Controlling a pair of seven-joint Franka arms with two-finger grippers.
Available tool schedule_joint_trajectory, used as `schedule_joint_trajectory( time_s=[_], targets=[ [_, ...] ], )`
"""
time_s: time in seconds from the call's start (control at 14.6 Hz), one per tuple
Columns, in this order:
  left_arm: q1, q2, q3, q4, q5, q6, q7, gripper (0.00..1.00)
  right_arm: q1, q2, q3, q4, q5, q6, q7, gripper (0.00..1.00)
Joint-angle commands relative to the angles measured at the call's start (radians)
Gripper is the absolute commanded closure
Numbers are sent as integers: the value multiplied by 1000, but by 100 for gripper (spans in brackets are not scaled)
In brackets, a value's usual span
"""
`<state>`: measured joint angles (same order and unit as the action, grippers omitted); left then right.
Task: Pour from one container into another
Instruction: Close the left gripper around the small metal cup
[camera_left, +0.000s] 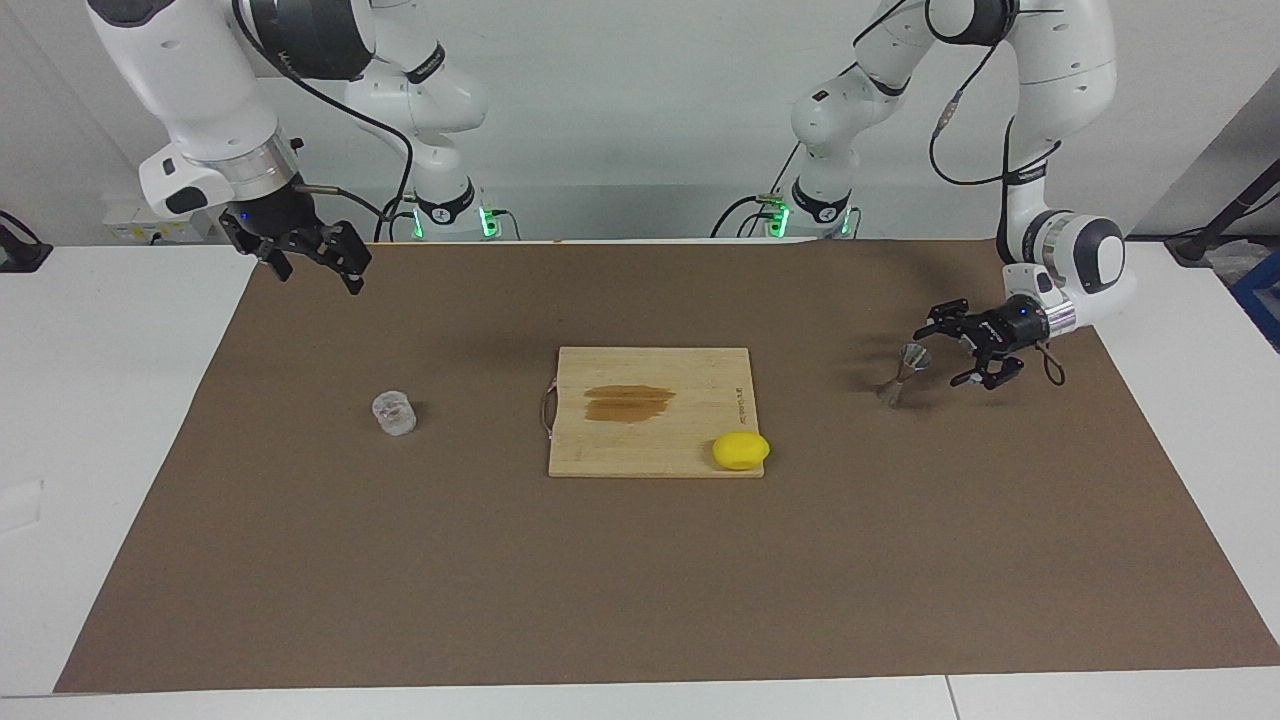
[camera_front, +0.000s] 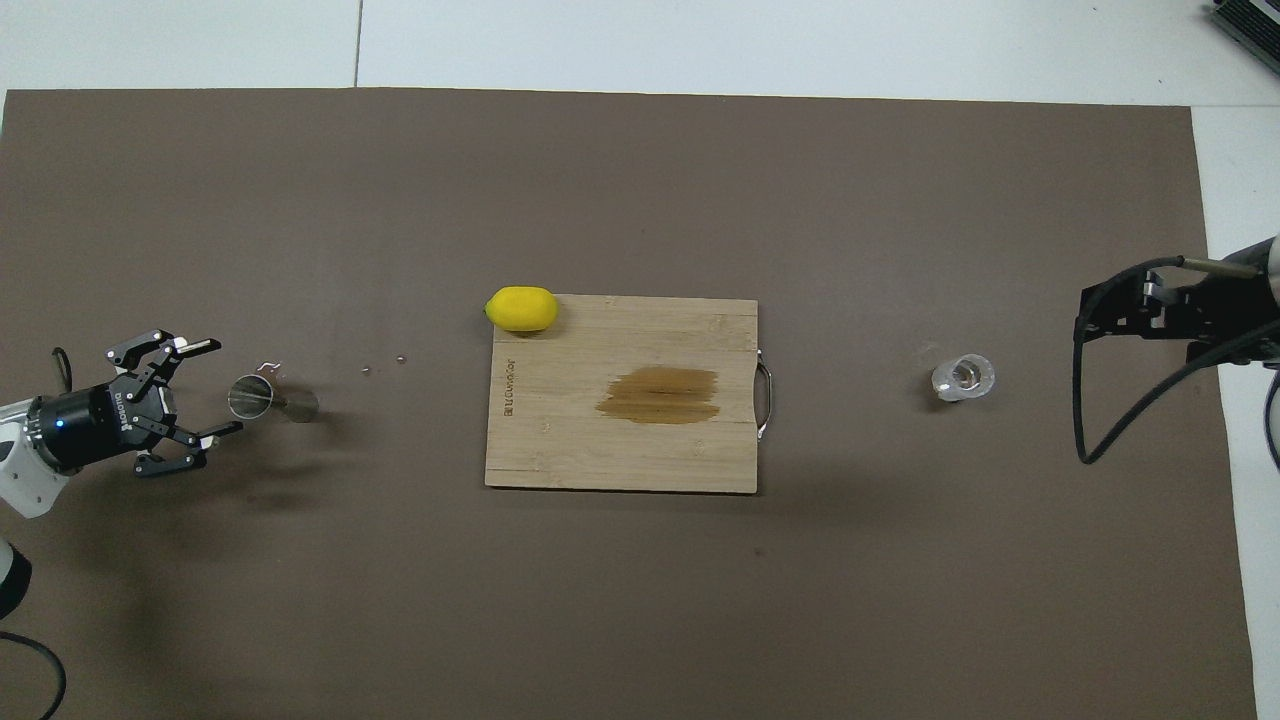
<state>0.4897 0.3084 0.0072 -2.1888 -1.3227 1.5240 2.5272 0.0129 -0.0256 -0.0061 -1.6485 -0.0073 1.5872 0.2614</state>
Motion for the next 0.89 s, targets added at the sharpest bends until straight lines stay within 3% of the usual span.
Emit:
schedule_joint_trajectory(
  time_s=[0.0,0.82],
  targets=[
    [-6,-8,2,-48,-23,37,27,0,-16,-20,8,-22,21,1,-24,0],
    [-23,-9,0,-72,-26,27,28,0,-16,-20,8,-22,21,1,-24,0]
  ],
)
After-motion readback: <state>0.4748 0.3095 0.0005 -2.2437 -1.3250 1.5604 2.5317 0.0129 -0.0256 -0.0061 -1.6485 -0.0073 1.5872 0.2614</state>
